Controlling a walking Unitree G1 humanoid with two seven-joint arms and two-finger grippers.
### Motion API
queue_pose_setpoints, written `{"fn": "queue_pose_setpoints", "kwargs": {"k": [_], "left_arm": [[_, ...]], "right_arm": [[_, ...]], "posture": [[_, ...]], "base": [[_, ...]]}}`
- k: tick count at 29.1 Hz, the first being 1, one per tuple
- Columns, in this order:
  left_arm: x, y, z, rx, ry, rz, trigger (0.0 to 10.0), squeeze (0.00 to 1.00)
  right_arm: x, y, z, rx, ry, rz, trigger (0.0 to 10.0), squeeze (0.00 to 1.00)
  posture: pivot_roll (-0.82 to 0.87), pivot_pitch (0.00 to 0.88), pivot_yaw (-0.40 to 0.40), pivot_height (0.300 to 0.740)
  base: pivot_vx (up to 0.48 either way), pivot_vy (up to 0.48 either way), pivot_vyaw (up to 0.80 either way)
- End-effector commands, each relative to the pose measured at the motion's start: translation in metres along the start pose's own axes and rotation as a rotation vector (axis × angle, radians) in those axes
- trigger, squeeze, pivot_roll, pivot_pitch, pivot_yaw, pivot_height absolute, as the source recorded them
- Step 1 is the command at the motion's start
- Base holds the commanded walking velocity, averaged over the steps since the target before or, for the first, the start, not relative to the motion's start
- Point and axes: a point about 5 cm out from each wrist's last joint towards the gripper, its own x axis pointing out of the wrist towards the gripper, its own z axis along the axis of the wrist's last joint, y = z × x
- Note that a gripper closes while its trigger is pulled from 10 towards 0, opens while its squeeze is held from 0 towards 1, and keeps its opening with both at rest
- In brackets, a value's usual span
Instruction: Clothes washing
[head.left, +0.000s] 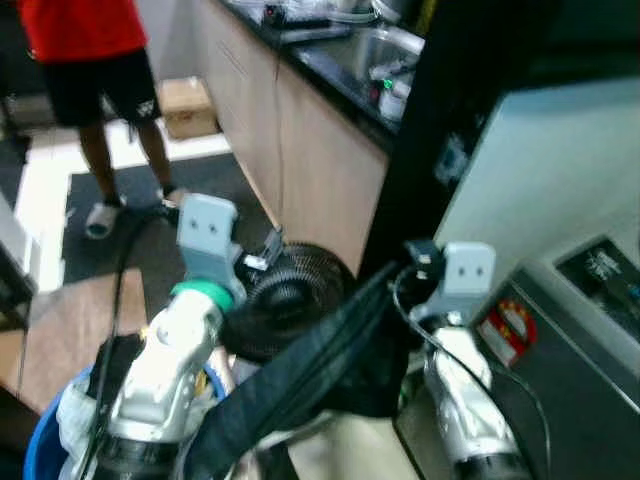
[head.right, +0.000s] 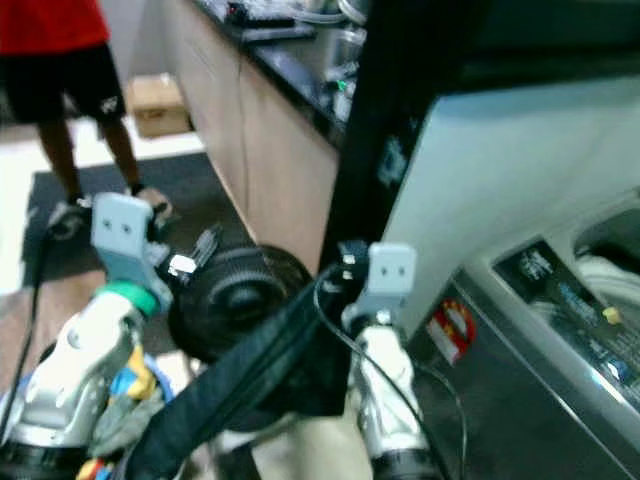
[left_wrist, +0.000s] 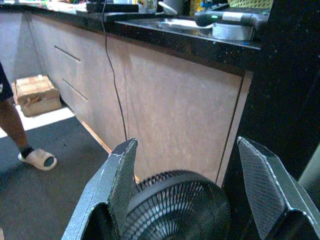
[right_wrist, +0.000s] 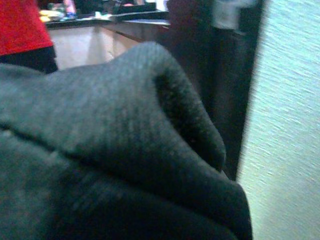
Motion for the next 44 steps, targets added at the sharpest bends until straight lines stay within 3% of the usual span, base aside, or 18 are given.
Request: {"fn": "queue_pose_setpoints", "kwargs": {"k": [1,16,27,35,37,38,39,41,43,44], "left_arm": [[0.001,-0.006,-0.002,-0.007,0.018,-0.020,10.0,0.00],[0.008,0.000,0.016,0.001,-0.022,-0.008,10.0,0.00],[0.012,0.004,0.037,0.037,-0.079,-0.002,10.0,0.00],[0.018,0.009,0.076,0.056,-0.194,0.006,10.0,0.00],[0.019,0.011,0.095,0.056,-0.252,0.011,10.0,0.00],[0.019,0.011,0.095,0.056,-0.252,0.011,10.0,0.00],[0.019,0.012,0.103,0.052,-0.278,0.012,10.0,0.00],[0.019,0.012,0.103,0.052,-0.278,0.012,10.0,0.00],[0.020,0.013,0.115,0.053,-0.313,0.018,10.0,0.00],[0.020,0.013,0.115,0.053,-0.313,0.018,10.0,0.00]], "right_arm": [[0.000,-0.009,0.006,-0.005,-0.026,-0.037,10.0,0.00],[0.000,-0.009,0.011,0.006,-0.034,-0.045,10.0,0.00],[0.007,-0.008,0.029,0.032,-0.094,-0.050,10.0,0.00],[0.019,-0.001,0.071,0.105,-0.224,-0.045,10.0,0.00],[0.022,0.010,0.103,0.099,-0.340,-0.003,10.0,0.00],[0.022,0.010,0.103,0.099,-0.340,-0.003,10.0,0.00],[0.023,0.014,0.119,0.113,-0.394,0.011,10.0,0.00],[0.023,0.014,0.119,0.113,-0.394,0.011,10.0,0.00],[0.025,0.022,0.148,0.168,-0.491,0.029,10.0,0.00],[0.025,0.022,0.148,0.168,-0.491,0.029,10.0,0.00]], "posture": [[0.12,0.000,0.020,0.740],[0.11,0.000,0.027,0.740],[0.11,0.000,0.027,0.740],[0.11,0.000,0.027,0.740],[0.12,0.000,0.031,0.740],[0.12,0.000,0.031,0.740],[0.12,0.000,0.031,0.740],[0.12,0.000,0.031,0.740],[0.13,0.000,0.033,0.740],[0.13,0.000,0.033,0.740]], "base": [[0.000,0.000,-0.80],[0.000,0.000,-0.80],[0.000,0.000,-0.80],[0.000,0.000,-0.80],[0.000,0.000,-0.80],[0.000,0.000,-0.80],[0.000,0.000,-0.80],[0.000,0.000,-0.80],[0.000,0.000,-0.80],[0.000,0.000,-0.80]]}}
